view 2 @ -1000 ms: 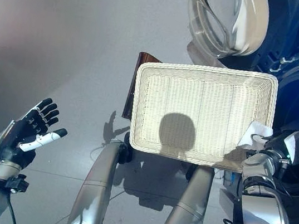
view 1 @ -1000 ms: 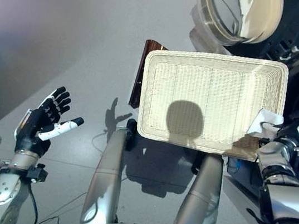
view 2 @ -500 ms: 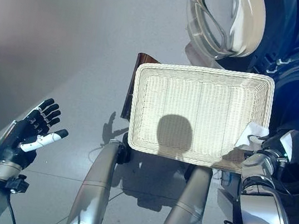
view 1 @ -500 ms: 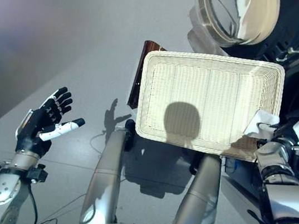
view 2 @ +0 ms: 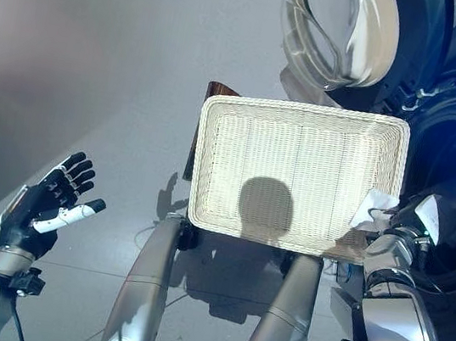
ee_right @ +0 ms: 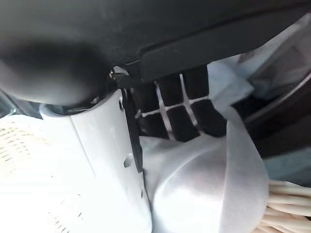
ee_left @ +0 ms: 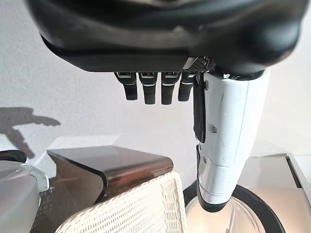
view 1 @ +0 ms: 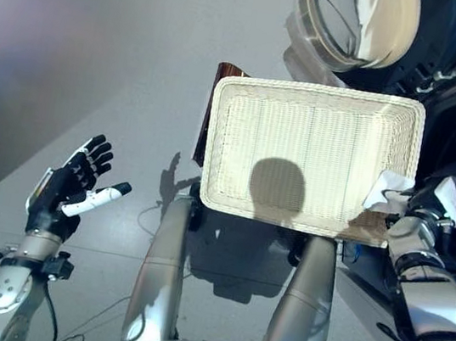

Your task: Pick up the clothes and place them into the washing machine

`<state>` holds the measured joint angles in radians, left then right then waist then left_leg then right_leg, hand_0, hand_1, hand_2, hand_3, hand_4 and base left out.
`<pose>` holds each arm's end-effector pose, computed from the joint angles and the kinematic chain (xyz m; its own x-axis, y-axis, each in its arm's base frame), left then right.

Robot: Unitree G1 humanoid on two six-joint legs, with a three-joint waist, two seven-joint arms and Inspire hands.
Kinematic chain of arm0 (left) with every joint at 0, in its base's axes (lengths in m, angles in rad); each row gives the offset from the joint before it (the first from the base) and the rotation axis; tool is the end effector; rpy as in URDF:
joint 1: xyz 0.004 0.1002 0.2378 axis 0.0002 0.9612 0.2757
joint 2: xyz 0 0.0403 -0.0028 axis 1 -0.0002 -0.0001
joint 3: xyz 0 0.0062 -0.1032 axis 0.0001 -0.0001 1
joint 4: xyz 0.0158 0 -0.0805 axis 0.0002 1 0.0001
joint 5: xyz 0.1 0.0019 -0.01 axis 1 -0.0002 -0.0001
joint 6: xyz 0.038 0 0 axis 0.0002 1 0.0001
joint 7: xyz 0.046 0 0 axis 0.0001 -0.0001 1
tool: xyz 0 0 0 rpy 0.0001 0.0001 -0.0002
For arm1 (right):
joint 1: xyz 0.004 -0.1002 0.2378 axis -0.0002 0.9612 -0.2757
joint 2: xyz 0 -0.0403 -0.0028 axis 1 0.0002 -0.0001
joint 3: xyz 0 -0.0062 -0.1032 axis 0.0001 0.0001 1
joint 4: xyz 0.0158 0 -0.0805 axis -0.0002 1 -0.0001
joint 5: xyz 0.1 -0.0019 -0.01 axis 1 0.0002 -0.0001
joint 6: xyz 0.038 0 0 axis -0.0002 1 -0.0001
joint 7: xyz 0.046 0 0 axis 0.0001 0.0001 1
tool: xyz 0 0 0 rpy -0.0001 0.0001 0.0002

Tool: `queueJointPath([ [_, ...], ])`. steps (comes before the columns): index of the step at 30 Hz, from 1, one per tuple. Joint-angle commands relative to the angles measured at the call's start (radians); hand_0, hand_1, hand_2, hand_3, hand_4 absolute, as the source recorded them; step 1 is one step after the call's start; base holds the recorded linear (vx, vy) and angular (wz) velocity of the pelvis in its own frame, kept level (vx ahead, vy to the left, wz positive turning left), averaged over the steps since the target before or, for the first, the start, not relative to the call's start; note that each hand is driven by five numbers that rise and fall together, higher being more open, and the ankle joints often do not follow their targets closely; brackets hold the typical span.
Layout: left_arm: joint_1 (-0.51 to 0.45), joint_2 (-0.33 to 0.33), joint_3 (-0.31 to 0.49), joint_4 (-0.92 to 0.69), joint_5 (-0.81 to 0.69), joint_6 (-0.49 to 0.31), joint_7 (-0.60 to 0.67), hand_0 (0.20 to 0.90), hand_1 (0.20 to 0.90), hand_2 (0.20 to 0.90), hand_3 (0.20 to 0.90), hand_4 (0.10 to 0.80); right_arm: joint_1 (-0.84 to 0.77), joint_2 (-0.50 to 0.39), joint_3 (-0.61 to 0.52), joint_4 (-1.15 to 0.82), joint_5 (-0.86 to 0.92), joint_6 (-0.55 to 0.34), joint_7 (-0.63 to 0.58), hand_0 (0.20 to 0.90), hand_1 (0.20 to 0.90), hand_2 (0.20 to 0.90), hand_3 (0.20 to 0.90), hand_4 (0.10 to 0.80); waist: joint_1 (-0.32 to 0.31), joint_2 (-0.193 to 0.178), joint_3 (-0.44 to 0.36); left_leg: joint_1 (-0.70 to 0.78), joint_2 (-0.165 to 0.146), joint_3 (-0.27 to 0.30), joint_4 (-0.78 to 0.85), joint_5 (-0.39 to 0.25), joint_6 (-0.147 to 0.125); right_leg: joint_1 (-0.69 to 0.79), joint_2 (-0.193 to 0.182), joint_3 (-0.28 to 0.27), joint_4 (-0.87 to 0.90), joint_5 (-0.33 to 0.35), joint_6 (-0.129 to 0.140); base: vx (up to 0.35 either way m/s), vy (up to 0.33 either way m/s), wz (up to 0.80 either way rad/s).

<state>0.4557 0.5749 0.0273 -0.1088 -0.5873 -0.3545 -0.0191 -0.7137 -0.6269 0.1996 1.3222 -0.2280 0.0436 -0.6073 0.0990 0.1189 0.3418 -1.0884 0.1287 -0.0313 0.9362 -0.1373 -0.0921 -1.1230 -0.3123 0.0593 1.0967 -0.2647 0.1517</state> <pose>0.1084 0.2658 0.0455 0.9971 0.0720 0.0228 -0.0721 0.9974 0.0036 0.2750 -0.3206 0.0534 0.6667 -0.7439 0.0469 0.3768 0.2821 -0.8823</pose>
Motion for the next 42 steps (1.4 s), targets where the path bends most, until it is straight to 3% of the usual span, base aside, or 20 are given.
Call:
queueJointPath([
  [1, 0.003, 0.025, 0.062, -0.015, -0.024, -0.091, 0.018, 0.9, 0.9, 0.9, 0.9, 0.8, -0.029, 0.049, 0.01, -0.036, -0.048, -0.077, -0.031, 0.296, 0.296, 0.296, 0.296, 0.369, 0.038, 0.004, -0.019, 0.0, 0.018, 0.011, -0.116, 0.027, -0.001, -0.019, -0.004, 0.016, -0.094, 0.065, -0.001, 0.0, 0.0, 0.0],
  [2, 0.002, 0.025, 0.061, -0.013, -0.022, -0.092, 0.019, 0.9, 0.9, 0.9, 0.9, 0.8, -0.026, 0.045, 0.004, -0.032, -0.047, -0.073, -0.039, 0.9, 0.9, 0.9, 0.9, 0.8, 0.038, 0.004, -0.019, 0.001, 0.019, 0.01, -0.117, 0.026, 0.0, -0.017, -0.005, 0.015, -0.094, 0.063, 0.0, 0.0, 0.0, 0.0],
  [25, 0.005, 0.023, 0.044, -0.011, -0.018, -0.107, 0.027, 0.9, 0.9, 0.9, 0.9, 0.8, 0.004, -0.025, -0.081, -0.074, -0.089, -0.022, -0.196, 0.9, 0.9, 0.9, 0.9, 0.8, 0.031, 0.005, -0.028, 0.005, 0.023, 0.014, -0.117, 0.021, 0.0, -0.016, -0.006, 0.016, -0.094, 0.059, 0.004, 0.0, 0.0, 0.0],
  [31, 0.006, 0.042, 0.04, -0.017, -0.014, -0.101, 0.024, 0.9, 0.9, 0.9, 0.9, 0.8, -0.021, -0.038, -0.085, 0.01, -0.082, 0.022, -0.182, 0.9, 0.9, 0.9, 0.9, 0.8, 0.039, 0.014, -0.03, -0.001, 0.021, 0.011, -0.117, 0.022, -0.001, -0.02, -0.008, 0.019, -0.09, 0.057, 0.006, 0.0, 0.0, 0.0],
  [42, -0.005, 0.058, 0.042, -0.007, -0.012, -0.088, 0.021, 0.9, 0.9, 0.9, 0.9, 0.8, -0.035, -0.087, -0.095, 0.076, -0.012, 0.014, -0.123, 0.9, 0.9, 0.9, 0.9, 0.8, 0.045, 0.017, -0.038, 0.003, 0.022, 0.012, -0.127, 0.027, -0.003, -0.018, -0.008, 0.015, -0.09, 0.058, 0.004, 0.0, 0.0, 0.0],
])
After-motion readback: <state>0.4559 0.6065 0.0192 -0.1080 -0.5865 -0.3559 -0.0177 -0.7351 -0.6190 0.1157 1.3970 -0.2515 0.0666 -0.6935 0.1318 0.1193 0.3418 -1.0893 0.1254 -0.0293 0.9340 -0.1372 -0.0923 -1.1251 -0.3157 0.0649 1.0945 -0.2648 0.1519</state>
